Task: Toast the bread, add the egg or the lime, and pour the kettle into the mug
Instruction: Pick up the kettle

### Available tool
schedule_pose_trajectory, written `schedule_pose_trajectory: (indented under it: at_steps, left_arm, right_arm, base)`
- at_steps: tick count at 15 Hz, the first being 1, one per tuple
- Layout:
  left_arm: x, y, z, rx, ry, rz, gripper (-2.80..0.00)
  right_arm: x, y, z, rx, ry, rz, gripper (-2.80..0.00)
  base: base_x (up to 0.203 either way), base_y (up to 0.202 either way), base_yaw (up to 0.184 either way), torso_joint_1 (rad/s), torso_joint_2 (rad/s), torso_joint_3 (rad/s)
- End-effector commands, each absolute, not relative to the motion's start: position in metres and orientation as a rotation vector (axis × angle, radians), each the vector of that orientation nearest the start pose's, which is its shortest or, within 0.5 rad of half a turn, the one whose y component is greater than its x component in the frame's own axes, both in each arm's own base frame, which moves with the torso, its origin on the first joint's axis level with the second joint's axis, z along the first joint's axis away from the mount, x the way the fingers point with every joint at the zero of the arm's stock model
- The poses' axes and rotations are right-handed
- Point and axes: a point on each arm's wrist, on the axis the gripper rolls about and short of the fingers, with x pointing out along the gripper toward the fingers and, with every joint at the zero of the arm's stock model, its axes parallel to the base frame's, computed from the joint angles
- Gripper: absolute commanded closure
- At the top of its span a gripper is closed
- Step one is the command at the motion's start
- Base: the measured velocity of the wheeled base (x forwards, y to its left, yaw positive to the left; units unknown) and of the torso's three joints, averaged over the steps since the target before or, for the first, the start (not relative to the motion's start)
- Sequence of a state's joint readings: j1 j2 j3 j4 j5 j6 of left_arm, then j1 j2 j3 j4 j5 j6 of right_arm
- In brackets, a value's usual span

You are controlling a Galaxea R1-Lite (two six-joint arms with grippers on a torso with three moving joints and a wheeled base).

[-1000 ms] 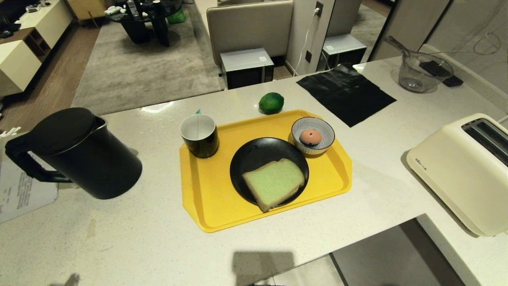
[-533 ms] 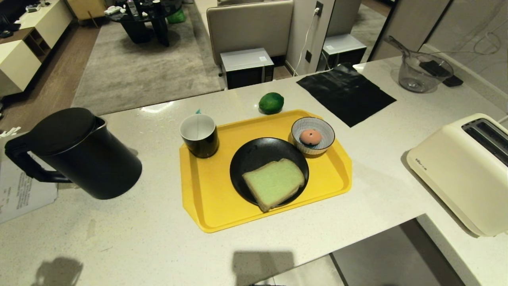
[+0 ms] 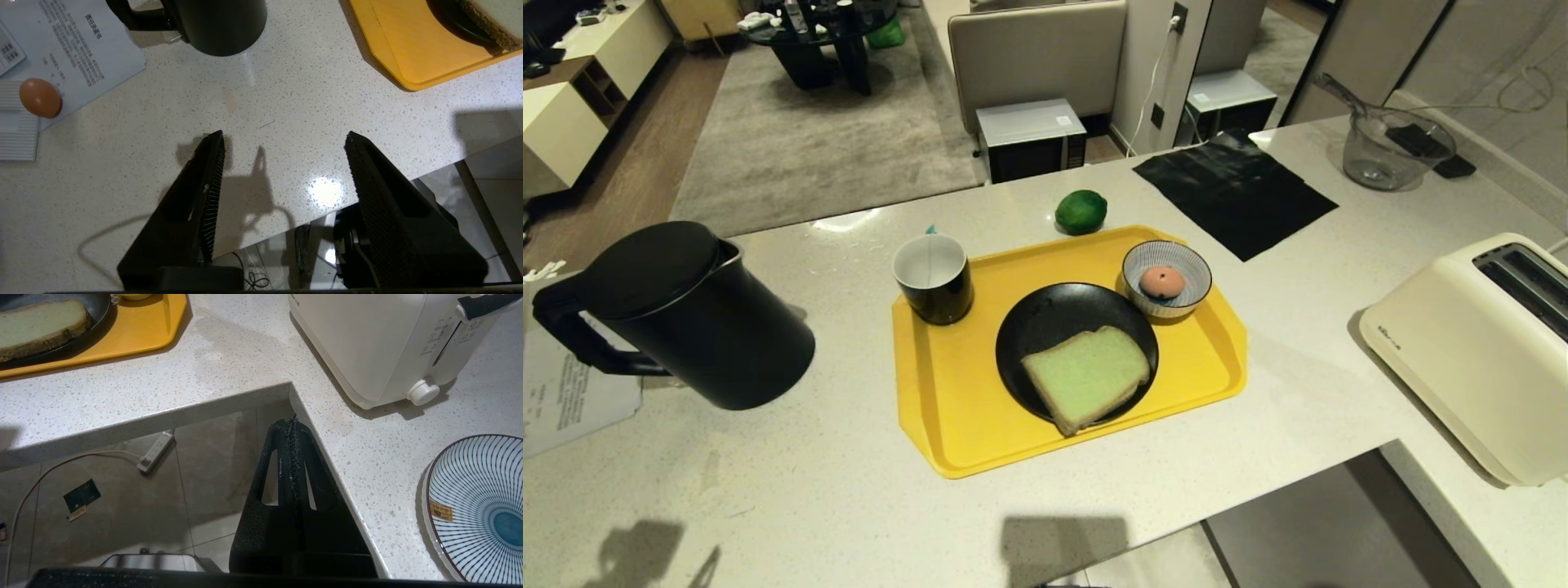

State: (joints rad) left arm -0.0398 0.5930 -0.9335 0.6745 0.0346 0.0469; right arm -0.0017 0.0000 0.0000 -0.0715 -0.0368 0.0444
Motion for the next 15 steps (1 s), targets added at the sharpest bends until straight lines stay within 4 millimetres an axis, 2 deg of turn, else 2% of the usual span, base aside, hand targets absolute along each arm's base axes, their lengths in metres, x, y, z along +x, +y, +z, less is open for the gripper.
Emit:
schedule_pose_trajectory:
  at_steps: [1,5,8,10,12,15]
  left_arm:
    - [-0.006,0.001,0.262,0.016,0.364,-0.003,-2.80]
    - [0.029,0.001,0.266,-0.094,0.448,0.073,-2.80]
    - [0.053,0.002,0.270,-0.108,0.442,0.125,-2.80]
    - [0.067,0.006,0.276,-0.048,0.386,0.154,-2.80]
    - [0.078,0.019,0.285,0.022,0.321,0.256,-2.80]
    - [0.081,0.037,0.296,0.170,0.219,0.242,-2.80]
  right_arm:
    - [-0.021,-0.001,0.076,0.045,-0.045,-0.039,0.00]
    - [-0.021,-0.001,0.076,0.045,-0.045,-0.037,0.00]
    - [-0.021,-0.001,0.076,0.045,-0.045,-0.038,0.00]
    - [-0.021,-0.001,0.076,0.045,-0.045,-0.038,0.00]
    - [-0.021,-0.001,0.076,0.045,-0.045,-0.037,0.00]
    - [-0.021,-0.001,0.076,0.045,-0.045,-0.038,0.00]
  base:
    - [0.000,0.000,0.000,0.000,0.00,0.000]
    - [0.000,0.000,0.000,0.000,0.00,0.000]
    - [0.000,0.000,0.000,0.000,0.00,0.000]
    - [0.000,0.000,0.000,0.000,0.00,0.000]
    - [0.000,0.000,0.000,0.000,0.00,0.000]
    - [0.000,0.000,0.000,0.000,0.00,0.000]
